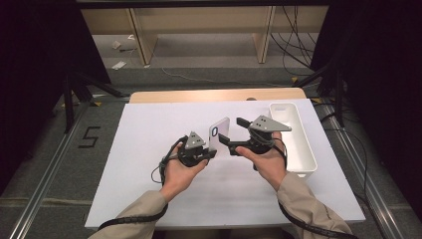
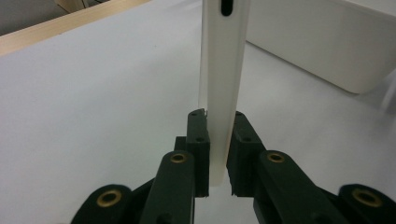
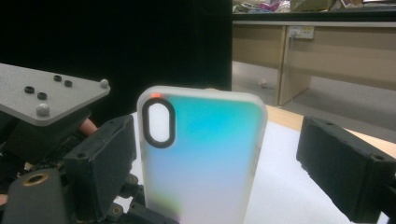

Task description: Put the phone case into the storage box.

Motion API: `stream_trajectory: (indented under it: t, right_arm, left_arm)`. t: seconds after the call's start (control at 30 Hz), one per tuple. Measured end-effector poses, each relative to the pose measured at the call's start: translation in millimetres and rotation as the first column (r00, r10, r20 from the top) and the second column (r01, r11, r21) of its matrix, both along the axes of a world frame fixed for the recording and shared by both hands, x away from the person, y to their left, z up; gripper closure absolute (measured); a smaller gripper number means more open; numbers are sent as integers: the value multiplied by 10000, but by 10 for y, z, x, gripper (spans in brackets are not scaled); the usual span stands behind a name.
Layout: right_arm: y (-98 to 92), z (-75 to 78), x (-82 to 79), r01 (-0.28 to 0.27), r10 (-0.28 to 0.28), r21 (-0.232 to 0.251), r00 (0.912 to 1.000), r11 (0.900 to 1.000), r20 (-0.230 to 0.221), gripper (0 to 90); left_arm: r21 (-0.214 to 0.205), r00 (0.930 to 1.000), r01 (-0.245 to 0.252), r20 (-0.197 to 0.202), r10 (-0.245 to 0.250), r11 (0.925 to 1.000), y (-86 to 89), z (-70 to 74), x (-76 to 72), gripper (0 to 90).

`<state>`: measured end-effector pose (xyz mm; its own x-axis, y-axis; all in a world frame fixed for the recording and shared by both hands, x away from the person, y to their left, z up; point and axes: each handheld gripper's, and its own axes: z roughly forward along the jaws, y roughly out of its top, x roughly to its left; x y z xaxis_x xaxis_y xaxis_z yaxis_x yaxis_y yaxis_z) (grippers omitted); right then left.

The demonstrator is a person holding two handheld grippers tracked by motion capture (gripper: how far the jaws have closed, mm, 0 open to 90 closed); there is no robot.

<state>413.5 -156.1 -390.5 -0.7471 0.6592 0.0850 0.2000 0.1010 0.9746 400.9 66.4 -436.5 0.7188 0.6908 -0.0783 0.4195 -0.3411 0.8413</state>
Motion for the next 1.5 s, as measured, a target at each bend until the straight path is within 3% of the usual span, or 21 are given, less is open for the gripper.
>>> stream_trajectory:
  t: [0.87, 1.5]
  right_arm:
    - [66, -48, -2, 522, -517, 274, 9985, 9983, -181, 100]
    - [90, -76, -14, 708, -707, 136, 9974, 9974, -110, 155]
  left_arm:
    - [76, 9995, 322, 43, -322, 9995, -185, -11, -53, 805]
    - [6, 9993, 364, 66, -364, 9993, -206, -4, -64, 805]
